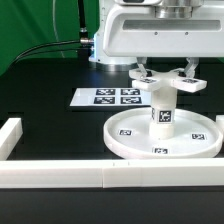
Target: Assemble round table
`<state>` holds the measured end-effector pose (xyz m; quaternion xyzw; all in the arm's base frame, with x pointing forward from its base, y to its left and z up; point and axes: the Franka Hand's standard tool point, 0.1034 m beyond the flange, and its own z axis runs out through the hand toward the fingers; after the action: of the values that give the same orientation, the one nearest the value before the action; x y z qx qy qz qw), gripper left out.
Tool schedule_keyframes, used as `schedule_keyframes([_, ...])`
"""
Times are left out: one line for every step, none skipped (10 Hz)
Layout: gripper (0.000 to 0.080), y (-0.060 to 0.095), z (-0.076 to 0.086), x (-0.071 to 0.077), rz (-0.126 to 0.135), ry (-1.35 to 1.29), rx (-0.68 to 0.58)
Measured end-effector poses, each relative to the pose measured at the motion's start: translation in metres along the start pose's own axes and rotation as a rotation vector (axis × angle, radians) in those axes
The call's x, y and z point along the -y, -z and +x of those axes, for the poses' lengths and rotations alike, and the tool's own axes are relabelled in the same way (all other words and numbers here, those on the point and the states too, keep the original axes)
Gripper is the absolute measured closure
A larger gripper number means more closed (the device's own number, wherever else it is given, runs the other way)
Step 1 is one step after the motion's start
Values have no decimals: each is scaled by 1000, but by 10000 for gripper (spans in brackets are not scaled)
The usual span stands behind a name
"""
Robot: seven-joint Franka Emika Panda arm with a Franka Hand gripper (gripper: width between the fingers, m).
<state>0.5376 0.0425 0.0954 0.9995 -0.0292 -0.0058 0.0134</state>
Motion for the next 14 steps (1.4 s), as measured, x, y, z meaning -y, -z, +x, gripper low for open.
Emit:
schedule_keyframes([351, 0, 0, 0, 4, -35, 1])
schedule_keyframes([351, 0, 0, 0, 6, -119, 1])
schedule_keyframes([351, 0, -1, 0, 19, -308, 7])
schedule_keyframes([351, 0, -1, 1, 26, -468, 11])
schedule_keyframes([351, 0, -2, 1, 36, -557, 18])
schedule_keyframes([351, 0, -2, 1, 37, -690, 22])
schedule_keyframes([351, 0, -2, 1, 38, -776, 25])
schedule_keyframes([351, 0, -2, 1, 43, -843, 29])
schedule_keyframes([351, 0, -2, 1, 46, -893, 31])
schedule_keyframes([351, 0, -2, 0, 51, -945, 36])
schedule_keyframes([351, 0, -2, 0, 53, -1001, 39])
schedule_keyframes([351, 0, -2, 0, 57, -1032, 43])
schedule_keyframes([351, 0, -2, 0, 64, -1117, 50])
schedule_keyframes([351, 0, -2, -1, 81, -1223, 61])
